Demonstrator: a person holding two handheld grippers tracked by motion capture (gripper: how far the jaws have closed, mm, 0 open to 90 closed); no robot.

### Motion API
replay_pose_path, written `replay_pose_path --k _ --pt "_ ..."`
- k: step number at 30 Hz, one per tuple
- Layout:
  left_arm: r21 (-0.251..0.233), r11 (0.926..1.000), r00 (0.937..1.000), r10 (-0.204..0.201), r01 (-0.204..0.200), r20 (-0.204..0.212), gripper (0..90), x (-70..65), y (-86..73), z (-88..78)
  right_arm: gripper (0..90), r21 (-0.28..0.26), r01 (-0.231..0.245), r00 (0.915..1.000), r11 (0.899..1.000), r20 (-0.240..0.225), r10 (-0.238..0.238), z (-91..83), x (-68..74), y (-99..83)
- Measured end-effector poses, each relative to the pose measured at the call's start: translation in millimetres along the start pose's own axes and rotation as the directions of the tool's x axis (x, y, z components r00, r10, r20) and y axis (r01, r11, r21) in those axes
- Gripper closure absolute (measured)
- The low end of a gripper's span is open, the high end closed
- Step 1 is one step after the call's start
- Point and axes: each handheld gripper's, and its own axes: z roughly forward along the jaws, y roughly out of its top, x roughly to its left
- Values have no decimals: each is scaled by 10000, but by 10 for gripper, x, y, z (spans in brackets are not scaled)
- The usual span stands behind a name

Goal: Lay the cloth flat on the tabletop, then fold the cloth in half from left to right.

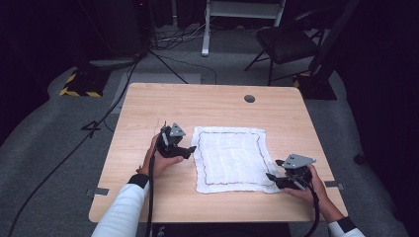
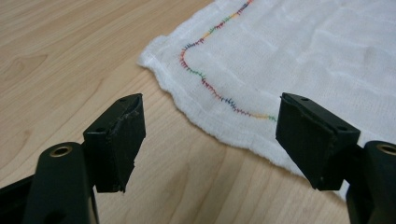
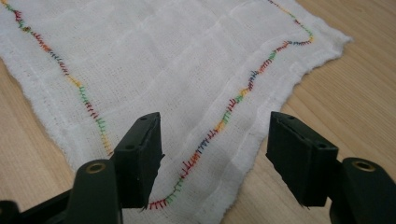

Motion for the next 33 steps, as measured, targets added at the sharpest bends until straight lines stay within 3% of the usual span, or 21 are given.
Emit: replay_pose_path --k 3,8,13,15,18,20,22,23,25,26,28,30,32,33 --pt "161 9997 9995 167 -163 -254 240 -13 -34 -8 364 -2 82 9999 10000 -59 -82 12 27 20" --pt "27 9999 9993 137 -137 -354 230 -20 -24 -8 365 -113 175 9996 9998 -211 -177 22 67 77" --pt "30 9998 9930 217 -215 -1160 222 13 46 73 375 -377 477 9975 9981 -497 -496 80 160 230" --pt "157 9999 9952 33 -18 -976 211 60 100 129 377 -438 674 9953 9968 -661 -702 117 216 294" --pt "-52 9998 9956 -182 178 -921 214 131 183 192 382 -546 983 9903 9937 -935 -1031 197 330 422" --pt "-163 9998 9941 -106 89 -1078 216 166 221 224 387 -648 1207 9849 9906 -1169 -1276 259 417 515" --pt "-167 9993 9943 -337 321 -1008 218 228 275 310 396 -808 1418 9754 9866 -1588 -1532 368 549 659" --pt "-167 9993 9943 -337 321 -1008 221 228 275 310 396 -808 1418 9754 9866 -1588 -1532 368 549 659" --pt "-75 9995 9943 -309 303 -1019 221 262 309 376 403 -1021 1737 9633 9795 -1889 -1905 475 688 794" --pt "-28 9992 9942 -412 411 -994 221 268 322 417 403 -1021 1737 9633 9795 -1889 -1905 475 688 794" --pt "26 9993 9928 -374 379 -1141 221 284 350 493 410 -1151 1853 9546 9759 -2148 -2066 541 773 875" --pt "81 9982 9922 -589 601 -1102 222 296 366 572 417 -1225 2067 9458 9707 -2291 -2303 599 867 945" --pt "301 9968 9897 -701 744 -1249 221 306 381 683 423 -1298 2339 9312 9635 -2550 -2605 662 1004 1023" --pt "301 9968 9897 -701 744 -1249 220 306 381 683 423 -1298 2339 9312 9635 -2550 -2605 662 1004 1023"
